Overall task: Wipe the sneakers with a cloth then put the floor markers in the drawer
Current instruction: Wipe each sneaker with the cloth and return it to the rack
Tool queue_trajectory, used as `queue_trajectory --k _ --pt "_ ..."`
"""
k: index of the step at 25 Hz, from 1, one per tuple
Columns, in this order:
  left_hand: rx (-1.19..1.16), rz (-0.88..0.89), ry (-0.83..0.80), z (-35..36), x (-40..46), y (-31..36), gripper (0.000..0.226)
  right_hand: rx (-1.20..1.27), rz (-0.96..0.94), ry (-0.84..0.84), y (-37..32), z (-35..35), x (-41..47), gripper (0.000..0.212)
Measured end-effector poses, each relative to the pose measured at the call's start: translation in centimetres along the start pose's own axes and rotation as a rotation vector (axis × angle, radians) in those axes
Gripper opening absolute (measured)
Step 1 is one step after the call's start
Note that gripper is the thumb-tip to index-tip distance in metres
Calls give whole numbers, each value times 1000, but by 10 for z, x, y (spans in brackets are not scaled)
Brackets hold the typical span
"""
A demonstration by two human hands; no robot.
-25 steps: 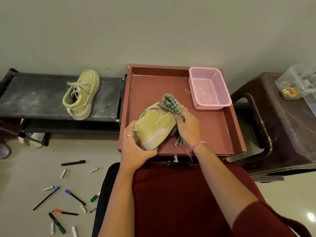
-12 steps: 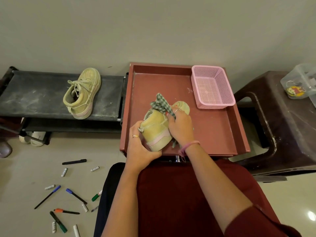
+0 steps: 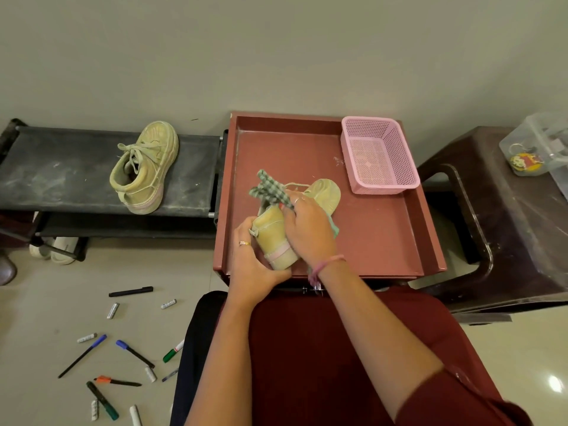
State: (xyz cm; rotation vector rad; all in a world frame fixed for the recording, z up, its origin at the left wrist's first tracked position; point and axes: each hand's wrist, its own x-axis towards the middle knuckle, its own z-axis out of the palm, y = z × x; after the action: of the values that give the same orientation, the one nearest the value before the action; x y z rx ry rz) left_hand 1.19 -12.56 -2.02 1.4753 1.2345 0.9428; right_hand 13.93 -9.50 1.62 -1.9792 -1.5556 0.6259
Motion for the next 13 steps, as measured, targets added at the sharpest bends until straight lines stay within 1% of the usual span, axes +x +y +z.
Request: queue_trajectory --k 1,2,3,5,7,9,11,13 --pt "14 6 0 0 0 -2 99 -27 37 5 0 -3 11 22" --pt "14 8 -3 0 0 -3 99 -46 30 8 0 -2 15 22" --pt "7 -2 -8 0 1 -5 100 -41 -6 -10 0 -1 9 22" --pt "-18 -36 -11 0 2 -7 100 12 -125 -25 0 5 -25 35" --pt "-34 -56 -27 0 4 -11 99 15 -232 -14 8 8 -60 44" --pt "-23 -62 -32 1 4 -13 103 -1 -268 8 24 6 -61 47" --pt "3 -42 -20 2 2 -11 100 -13 -159 43 36 0 -32 43" --pt "41 -3 -20 4 0 -6 97 -95 -19 76 44 -9 0 35"
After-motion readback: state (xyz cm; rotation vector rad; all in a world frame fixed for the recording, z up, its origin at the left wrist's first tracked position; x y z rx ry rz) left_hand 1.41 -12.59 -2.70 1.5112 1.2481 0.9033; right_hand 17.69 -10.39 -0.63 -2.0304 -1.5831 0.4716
